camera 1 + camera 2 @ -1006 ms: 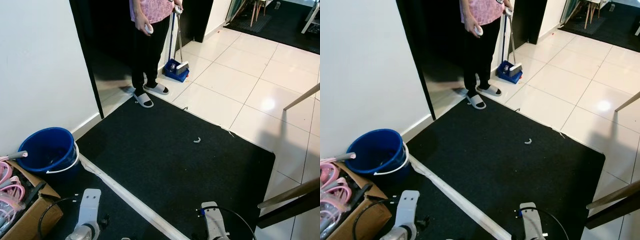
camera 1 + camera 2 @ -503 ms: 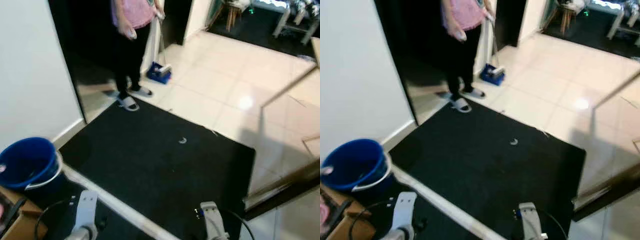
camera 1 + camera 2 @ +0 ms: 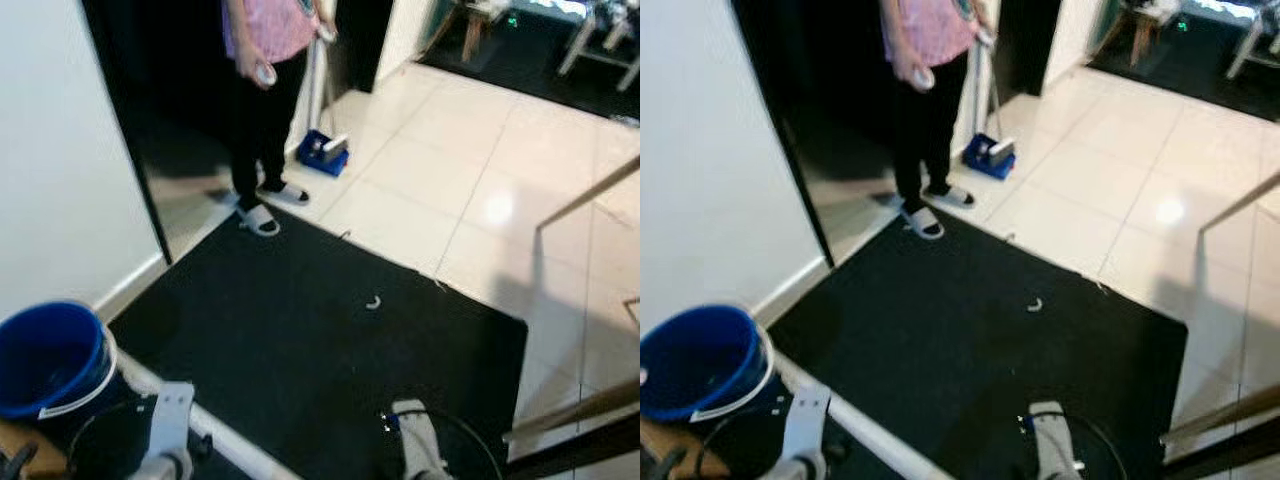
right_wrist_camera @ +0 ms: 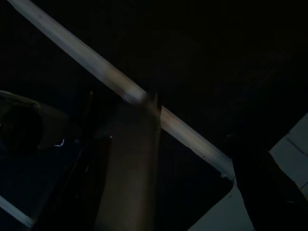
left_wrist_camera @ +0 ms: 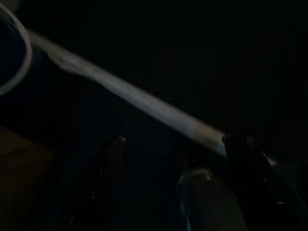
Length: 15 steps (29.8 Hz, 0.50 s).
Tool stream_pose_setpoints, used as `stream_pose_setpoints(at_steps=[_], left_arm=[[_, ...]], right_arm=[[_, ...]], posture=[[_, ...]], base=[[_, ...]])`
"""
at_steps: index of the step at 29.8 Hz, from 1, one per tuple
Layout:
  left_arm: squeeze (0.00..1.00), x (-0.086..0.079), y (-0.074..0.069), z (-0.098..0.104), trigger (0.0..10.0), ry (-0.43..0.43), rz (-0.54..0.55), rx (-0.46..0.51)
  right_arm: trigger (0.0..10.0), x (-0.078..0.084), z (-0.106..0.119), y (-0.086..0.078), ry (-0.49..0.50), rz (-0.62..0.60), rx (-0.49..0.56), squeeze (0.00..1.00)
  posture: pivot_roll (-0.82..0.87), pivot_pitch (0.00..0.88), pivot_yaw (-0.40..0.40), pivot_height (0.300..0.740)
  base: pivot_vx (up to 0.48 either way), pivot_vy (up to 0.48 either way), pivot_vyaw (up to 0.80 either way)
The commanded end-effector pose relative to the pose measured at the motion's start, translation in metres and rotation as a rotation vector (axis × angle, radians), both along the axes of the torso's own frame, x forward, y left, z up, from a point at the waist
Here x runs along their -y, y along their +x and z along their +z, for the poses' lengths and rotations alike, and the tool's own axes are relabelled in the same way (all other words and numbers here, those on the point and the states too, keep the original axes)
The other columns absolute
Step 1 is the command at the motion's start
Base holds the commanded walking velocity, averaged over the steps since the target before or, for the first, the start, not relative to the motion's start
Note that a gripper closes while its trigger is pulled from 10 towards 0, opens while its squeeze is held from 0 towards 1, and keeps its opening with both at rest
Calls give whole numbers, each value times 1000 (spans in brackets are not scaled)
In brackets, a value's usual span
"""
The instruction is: Picking trash to rubbish bin
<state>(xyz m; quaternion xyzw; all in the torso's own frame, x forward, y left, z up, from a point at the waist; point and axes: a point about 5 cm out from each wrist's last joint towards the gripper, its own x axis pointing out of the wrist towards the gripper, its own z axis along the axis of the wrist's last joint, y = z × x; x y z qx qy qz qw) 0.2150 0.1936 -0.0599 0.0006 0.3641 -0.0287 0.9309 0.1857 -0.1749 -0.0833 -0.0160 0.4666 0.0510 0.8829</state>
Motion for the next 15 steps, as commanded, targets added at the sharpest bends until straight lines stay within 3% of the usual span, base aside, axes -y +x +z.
stream_pose_setpoints(at_steps=[1,15], left_arm=[[0,2,-9,-6,10000,-7,0,-32],[0,1,-10,-6,10000,-7,3,-34]], right_arm=[[10000,7,-3,-7,-11,-21,-26,0],[10000,5,-3,-7,-5,-17,-25,0]], posture=[[82,116,-19,740],[84,116,-22,740]], base=[[420,0,0],[415,0,0]])
